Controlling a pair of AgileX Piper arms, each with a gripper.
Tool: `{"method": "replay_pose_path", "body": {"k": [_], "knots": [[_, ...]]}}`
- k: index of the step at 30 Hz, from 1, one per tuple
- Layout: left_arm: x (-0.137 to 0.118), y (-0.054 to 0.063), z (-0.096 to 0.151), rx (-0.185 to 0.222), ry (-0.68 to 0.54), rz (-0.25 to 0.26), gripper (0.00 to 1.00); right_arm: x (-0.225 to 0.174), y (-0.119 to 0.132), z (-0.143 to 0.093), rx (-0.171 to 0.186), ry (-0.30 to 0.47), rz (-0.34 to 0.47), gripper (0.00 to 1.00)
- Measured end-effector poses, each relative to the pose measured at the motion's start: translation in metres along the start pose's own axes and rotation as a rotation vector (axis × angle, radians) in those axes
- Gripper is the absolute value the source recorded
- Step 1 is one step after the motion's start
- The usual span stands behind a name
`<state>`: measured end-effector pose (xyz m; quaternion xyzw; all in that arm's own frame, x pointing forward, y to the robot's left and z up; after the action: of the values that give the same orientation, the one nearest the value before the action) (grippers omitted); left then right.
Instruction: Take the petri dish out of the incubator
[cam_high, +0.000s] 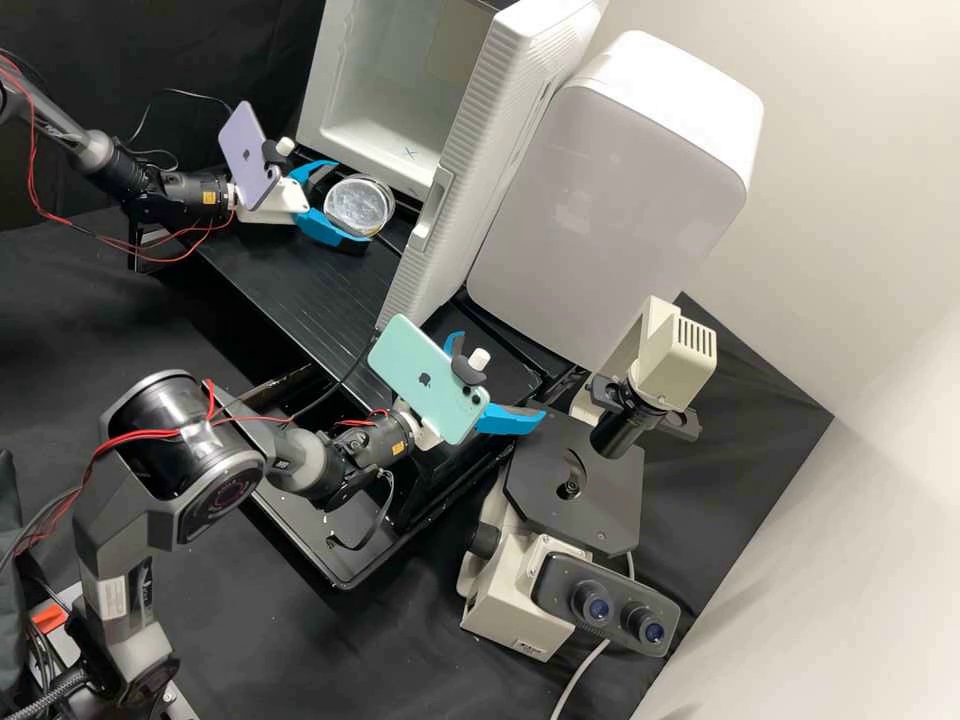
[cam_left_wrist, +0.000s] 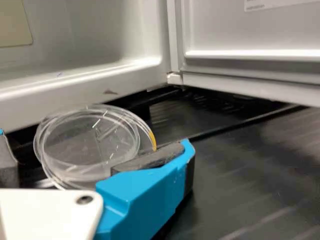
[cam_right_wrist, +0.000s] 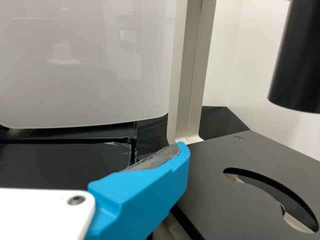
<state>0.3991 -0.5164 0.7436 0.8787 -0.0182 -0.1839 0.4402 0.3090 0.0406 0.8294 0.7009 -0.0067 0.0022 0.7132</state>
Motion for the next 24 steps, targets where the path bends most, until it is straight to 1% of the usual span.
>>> {"method": "replay_pose_path", "body": {"k": [2, 3, 7, 11, 22, 24], "knots": [[-0.001, -0.003, 0.002, -0.004, -0.002, -0.01, 1.0, 0.0, 0.0, 0.0, 0.0, 0.0, 0.0, 1.0], [-0.002, -0.003, 0.003, -0.001, -0.001, -0.001, 1.0, 0.0, 0.0, 0.0, 0.0, 0.0, 0.0, 1.0], [-0.002, -0.003, 0.004, 0.019, 0.007, 0.003, 1.0, 0.0, 0.0, 0.0, 0.0, 0.0, 0.0, 1.0], [0.002, -0.008, 0.003, 0.007, 0.015, -0.005, 1.0, 0.0, 0.0, 0.0, 0.0, 0.0, 0.0, 1.0], [0.013, -0.007, -0.001, 0.009, 0.018, 0.012, 1.0, 0.0, 0.0, 0.0, 0.0, 0.0, 0.0, 1.0], [0.014, -0.007, -0.002, 0.016, 0.019, 0.013, 1.0, 0.0, 0.0, 0.0, 0.0, 0.0, 0.0, 1.0]]}}
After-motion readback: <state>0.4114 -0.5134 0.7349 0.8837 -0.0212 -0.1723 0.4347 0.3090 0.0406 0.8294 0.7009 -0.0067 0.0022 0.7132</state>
